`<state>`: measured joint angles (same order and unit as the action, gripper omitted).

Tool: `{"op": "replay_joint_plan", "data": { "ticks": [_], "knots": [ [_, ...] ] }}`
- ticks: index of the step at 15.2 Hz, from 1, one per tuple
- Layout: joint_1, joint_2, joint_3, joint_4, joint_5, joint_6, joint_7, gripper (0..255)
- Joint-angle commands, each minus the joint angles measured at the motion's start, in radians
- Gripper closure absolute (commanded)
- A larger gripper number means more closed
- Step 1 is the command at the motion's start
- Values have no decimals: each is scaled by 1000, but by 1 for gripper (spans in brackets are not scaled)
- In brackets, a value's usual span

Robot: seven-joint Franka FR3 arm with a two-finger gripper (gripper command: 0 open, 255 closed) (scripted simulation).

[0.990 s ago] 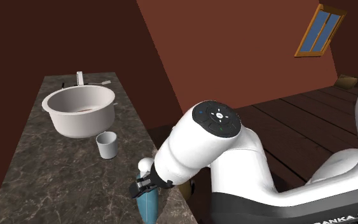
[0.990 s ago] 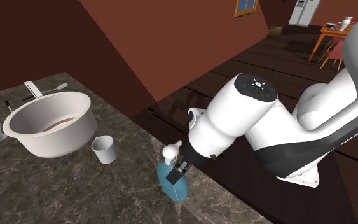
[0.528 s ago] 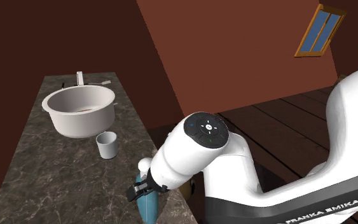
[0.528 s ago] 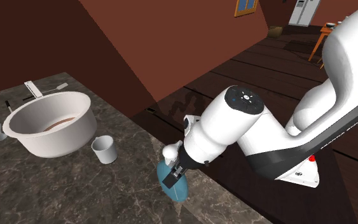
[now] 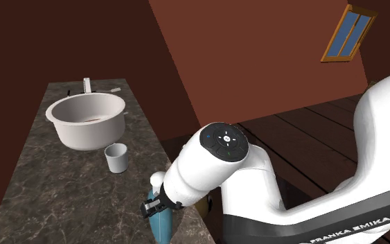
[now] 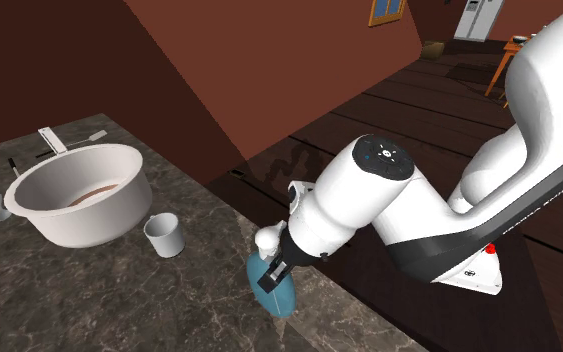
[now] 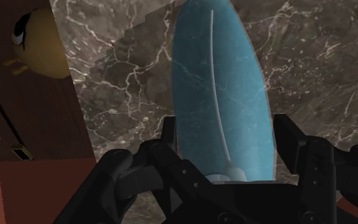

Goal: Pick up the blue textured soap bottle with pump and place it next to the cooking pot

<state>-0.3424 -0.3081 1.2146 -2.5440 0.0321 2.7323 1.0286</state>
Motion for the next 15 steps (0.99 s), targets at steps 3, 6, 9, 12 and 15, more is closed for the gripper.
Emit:
{"op": "replay_joint_plan", "data": {
  "ticks": [3, 6, 9, 12, 15],
  "knots": [
    [1, 0, -1, -1, 1, 0, -1, 255],
    [1, 0, -1, 0, 1, -1, -1, 255],
    [48, -18, -49, 8, 27, -30, -25, 255],
    [105, -47, -110, 23, 62, -75, -60, 255],
    [148, -74, -159, 39, 90, -120, -89, 255]
  ]
}}
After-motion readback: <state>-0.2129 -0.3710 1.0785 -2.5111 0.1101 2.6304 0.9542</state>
